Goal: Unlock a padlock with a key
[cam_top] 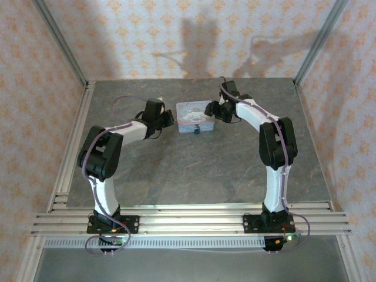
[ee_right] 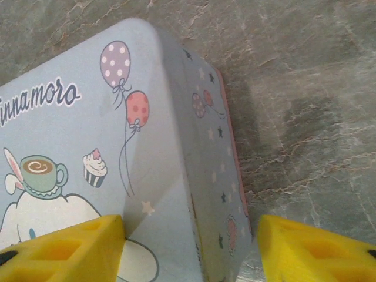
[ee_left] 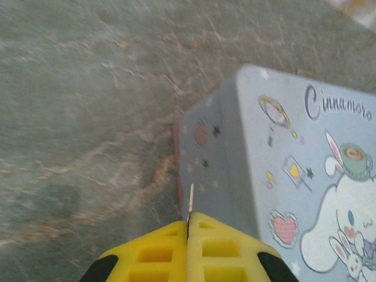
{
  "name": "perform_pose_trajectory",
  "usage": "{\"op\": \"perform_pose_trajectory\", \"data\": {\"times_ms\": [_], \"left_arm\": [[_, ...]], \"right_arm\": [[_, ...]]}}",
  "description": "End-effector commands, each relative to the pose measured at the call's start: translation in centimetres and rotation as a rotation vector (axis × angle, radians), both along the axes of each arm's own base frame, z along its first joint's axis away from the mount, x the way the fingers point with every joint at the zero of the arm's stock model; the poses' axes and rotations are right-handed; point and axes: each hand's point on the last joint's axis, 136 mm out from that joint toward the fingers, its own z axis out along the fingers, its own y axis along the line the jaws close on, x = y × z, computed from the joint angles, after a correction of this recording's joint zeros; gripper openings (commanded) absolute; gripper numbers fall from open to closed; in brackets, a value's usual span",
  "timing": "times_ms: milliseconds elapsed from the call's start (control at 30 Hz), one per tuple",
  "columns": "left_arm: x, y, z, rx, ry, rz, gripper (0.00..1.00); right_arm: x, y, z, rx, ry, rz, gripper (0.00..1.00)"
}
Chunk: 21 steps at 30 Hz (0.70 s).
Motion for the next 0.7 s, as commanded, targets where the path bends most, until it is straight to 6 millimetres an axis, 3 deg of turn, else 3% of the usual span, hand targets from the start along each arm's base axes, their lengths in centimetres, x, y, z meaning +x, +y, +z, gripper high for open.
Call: {"op": "perform_pose_trajectory", "data": {"times_ms": [0,233,267,367,500,667], "left_arm": [[-0.3,-2.1,-0.2,0.063,-0.001,-0.056,0.00],[-2.9,-4.9,-1.3,0.073,0.008,-0.119,0.00],[-3.2,-5.1,-0.2,0.066,-0.016,-0.123,0.00],[-4.0,-5.0,-0.4,0.058,-0.018,-0.128,0.00],[-4.8,-4.5,-0.4,0.065,-0.014,-0.124,0.00],[-5.8,-3.6,0.2,0.069,-0.024,-0.117,0.00]], "right_arm": [[-2.2,0.0,-2.0,-0.003,0.058,0.032,0.58],[-6.4,-0.2,-2.7,0.028,0.082,0.030,0.55],[-7.2,-0.4,-2.7,0.030,0.084,0.024,0.55],[-8.6,-0.7,-2.0,0.056,0.075,-0.010,0.55],[-9.4,-2.3,-1.0,-0.010,0.051,-0.050,0.70],[-10.2,-4.3,1.3,-0.085,-0.020,-0.081,0.74]]}}
